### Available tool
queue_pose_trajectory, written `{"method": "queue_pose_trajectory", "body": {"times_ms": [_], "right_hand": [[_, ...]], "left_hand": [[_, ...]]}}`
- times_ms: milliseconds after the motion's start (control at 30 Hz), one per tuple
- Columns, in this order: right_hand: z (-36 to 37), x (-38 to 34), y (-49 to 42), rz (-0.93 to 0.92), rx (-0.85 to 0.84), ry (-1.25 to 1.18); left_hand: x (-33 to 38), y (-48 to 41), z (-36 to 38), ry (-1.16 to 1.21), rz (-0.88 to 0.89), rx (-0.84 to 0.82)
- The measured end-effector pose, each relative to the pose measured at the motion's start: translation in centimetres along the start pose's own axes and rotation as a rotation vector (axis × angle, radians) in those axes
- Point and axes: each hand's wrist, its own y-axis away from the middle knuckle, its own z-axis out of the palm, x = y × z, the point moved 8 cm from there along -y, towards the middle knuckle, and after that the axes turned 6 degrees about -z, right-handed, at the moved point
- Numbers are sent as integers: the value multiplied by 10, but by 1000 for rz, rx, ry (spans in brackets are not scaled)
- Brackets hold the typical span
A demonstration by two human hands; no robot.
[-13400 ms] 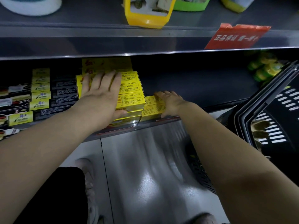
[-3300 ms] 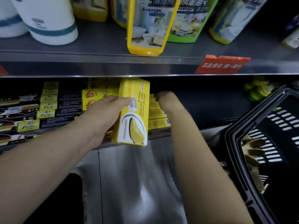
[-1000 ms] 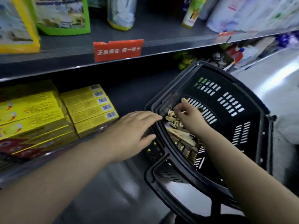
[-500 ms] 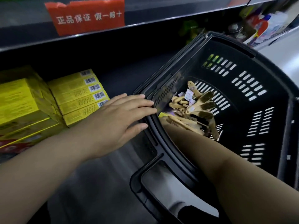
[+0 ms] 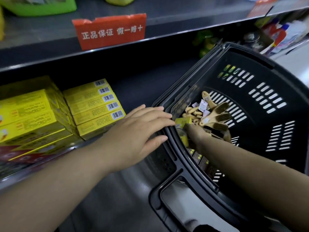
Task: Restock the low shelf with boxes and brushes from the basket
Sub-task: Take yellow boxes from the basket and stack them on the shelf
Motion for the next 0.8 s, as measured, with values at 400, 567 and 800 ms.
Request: {"method": "queue_pose_trajectory", "body": {"times_ms": [400,567,800], "right_hand": [[-6,-87,173,-344,-94,-353],[53,-98,198,-520,-237,-56],[129,-98,188,-437,-341,156]], "left_hand": [[-12,30,-25,604,-323,124],[-30,63,-27,1144,-528,81],[-75,100,-42,1018,-666,118]]}}
